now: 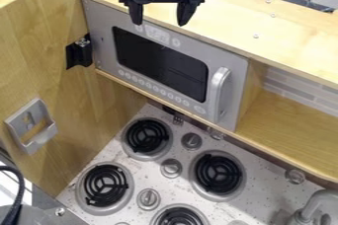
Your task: Open microwave
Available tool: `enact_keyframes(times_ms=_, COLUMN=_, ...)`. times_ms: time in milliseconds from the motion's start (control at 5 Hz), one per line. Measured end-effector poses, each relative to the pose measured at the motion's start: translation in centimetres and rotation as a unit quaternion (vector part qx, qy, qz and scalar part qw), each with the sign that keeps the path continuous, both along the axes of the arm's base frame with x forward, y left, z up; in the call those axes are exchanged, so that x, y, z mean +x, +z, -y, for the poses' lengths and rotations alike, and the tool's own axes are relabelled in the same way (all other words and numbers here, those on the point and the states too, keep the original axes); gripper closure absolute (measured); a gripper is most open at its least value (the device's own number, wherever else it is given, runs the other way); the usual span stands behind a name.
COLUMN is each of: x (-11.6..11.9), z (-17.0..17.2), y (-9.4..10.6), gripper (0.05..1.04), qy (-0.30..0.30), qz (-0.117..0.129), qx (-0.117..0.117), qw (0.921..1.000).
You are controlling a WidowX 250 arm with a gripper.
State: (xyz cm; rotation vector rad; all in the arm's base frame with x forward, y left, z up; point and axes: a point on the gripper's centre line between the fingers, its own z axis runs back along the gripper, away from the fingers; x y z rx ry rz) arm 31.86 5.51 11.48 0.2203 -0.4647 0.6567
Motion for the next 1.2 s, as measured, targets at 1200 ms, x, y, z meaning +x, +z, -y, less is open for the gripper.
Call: enact_keyframes(times_ms=1200, x=-0.2, z=5.6, y=-8.9, gripper=0.083, qy=-0.185, qz=-0.076, qx=-0.105, qw=0.9742)
